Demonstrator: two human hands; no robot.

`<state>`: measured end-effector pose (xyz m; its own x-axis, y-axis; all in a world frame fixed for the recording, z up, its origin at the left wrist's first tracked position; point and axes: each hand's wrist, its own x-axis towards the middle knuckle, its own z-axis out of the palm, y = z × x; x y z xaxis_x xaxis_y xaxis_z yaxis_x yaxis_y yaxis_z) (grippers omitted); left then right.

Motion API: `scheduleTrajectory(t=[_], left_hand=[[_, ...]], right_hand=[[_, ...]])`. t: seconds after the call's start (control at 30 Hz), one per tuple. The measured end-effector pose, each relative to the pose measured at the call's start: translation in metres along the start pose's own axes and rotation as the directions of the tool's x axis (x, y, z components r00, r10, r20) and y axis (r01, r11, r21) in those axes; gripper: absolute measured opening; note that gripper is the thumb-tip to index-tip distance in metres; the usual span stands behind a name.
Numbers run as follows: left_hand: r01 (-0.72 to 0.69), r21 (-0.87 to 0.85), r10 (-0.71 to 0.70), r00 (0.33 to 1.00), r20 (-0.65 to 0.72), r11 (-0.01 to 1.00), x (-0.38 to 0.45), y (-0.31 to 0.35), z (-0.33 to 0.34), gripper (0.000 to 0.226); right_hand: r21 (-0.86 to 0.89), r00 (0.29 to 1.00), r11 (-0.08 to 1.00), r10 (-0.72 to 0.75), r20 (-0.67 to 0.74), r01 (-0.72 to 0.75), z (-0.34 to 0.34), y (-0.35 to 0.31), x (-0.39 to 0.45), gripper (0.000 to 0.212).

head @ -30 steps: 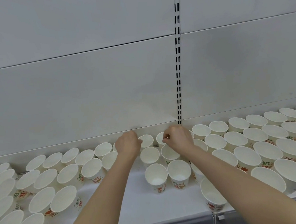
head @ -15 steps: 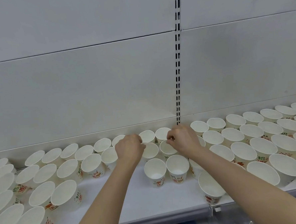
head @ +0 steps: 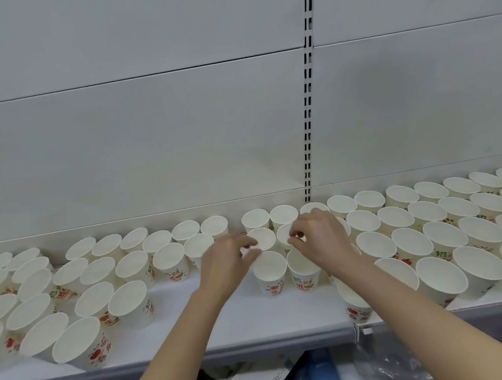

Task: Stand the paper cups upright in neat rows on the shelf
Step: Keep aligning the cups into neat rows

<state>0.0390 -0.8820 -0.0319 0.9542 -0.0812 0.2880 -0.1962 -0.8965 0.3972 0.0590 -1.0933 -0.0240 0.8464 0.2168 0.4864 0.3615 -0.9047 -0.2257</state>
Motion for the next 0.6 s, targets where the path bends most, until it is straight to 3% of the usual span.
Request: scheduleTrajectory(t=[0.1, 0.23, 0.4, 0.5, 0.6], left_hand=[[-0.136, -0.021, 0.138, 0.986, 0.090, 0.990, -0.039, 0.010, 0.007, 0.034], [-0.140, 0.025, 0.136, 0.985, 0.106, 0.990, -0.049, 0.014, 0.021, 0.027], [-0.139, 0.023, 0.137, 0.988, 0.078, 0.990, -0.048, 0.019, 0.023, 0.021], [-0.088, -0.052, 0.088, 0.996, -0.014, 0.995, -0.051, 0.005, 0.011, 0.022], [0.082, -0.013, -0.083, 0.973, -0.216, 0.997, -0.037, -0.029, -0.013, 0.010]], right_hand=[[0.032, 0.999, 0.999, -0.043, -0.006, 0.043, -0.010, -0.001, -0.029, 0.018], [-0.051, 0.987, 0.992, -0.108, 0.122, 0.115, -0.008, -0.004, -0.050, 0.023], [-0.092, 0.987, 0.990, -0.099, 0.127, 0.111, -0.001, -0.008, -0.051, 0.019], [-0.069, 0.992, 0.992, -0.095, 0.086, 0.101, -0.003, -0.010, -0.050, 0.018], [-0.008, 0.993, 0.993, -0.118, -0.004, 0.118, -0.005, -0.022, -0.041, 0.017]])
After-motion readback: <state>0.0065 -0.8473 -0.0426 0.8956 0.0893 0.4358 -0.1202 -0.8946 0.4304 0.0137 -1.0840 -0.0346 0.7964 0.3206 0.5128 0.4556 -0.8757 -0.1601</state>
